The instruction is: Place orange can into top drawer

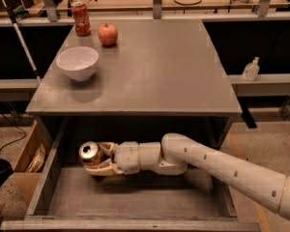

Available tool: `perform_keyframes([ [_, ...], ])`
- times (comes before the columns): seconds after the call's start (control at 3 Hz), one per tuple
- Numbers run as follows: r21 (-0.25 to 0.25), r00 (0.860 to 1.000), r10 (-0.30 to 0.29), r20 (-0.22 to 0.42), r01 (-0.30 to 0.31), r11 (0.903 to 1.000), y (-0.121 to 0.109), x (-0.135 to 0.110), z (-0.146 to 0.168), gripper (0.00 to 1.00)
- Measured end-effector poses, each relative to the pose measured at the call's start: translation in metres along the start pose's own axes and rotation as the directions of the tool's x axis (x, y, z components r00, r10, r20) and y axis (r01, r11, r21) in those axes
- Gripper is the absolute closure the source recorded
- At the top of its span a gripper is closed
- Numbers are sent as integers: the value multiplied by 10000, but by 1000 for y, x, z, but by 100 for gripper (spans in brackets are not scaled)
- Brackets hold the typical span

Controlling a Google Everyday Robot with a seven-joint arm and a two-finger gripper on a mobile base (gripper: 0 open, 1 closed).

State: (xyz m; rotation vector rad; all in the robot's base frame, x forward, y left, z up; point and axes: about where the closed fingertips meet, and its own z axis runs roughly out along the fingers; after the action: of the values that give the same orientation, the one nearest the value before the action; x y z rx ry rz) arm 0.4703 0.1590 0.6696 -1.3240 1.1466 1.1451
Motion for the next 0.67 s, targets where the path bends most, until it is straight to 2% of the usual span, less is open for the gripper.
perform_keyframes([
  [0.67, -68, 10000, -8, 22, 8, 10000, 2, -1, 3, 5],
])
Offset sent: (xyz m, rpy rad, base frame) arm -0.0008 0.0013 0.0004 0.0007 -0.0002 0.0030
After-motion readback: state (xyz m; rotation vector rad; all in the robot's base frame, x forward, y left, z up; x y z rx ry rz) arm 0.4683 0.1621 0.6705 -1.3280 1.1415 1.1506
